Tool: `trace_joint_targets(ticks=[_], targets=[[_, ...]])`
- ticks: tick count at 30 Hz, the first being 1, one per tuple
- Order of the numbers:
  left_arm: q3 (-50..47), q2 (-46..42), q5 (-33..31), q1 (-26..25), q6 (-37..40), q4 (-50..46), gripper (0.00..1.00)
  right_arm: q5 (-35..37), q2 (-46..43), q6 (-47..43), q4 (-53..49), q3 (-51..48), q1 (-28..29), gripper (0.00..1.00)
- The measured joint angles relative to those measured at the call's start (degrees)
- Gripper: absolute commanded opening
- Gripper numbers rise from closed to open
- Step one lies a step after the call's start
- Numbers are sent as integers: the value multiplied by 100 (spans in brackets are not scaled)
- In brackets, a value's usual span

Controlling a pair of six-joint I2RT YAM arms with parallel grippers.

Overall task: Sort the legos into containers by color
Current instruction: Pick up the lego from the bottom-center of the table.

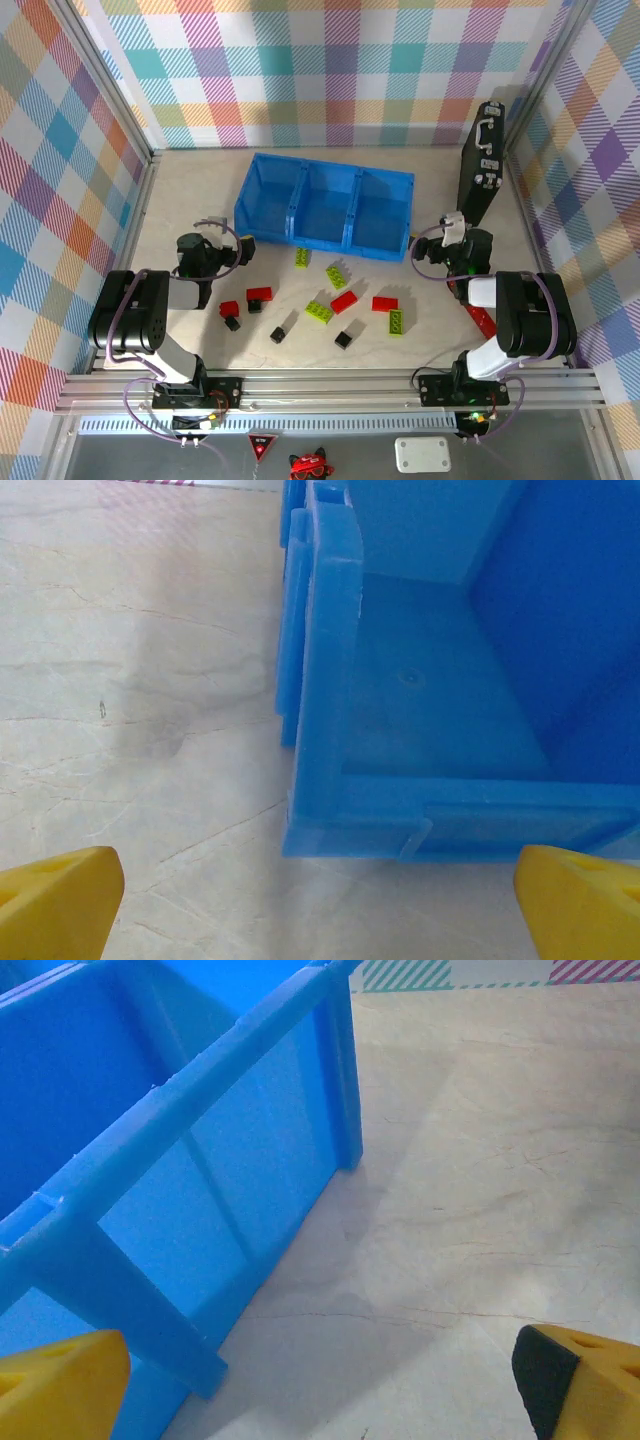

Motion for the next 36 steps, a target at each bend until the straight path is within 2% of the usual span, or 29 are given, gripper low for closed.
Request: trace_joint_targets(ticks=[31, 36], targets=[[0, 0, 37, 0, 0, 0, 100, -22, 0, 2, 28, 0, 0, 99], [0, 0, 37, 0, 0, 0, 100, 284, 2, 76, 26, 2, 0, 99]])
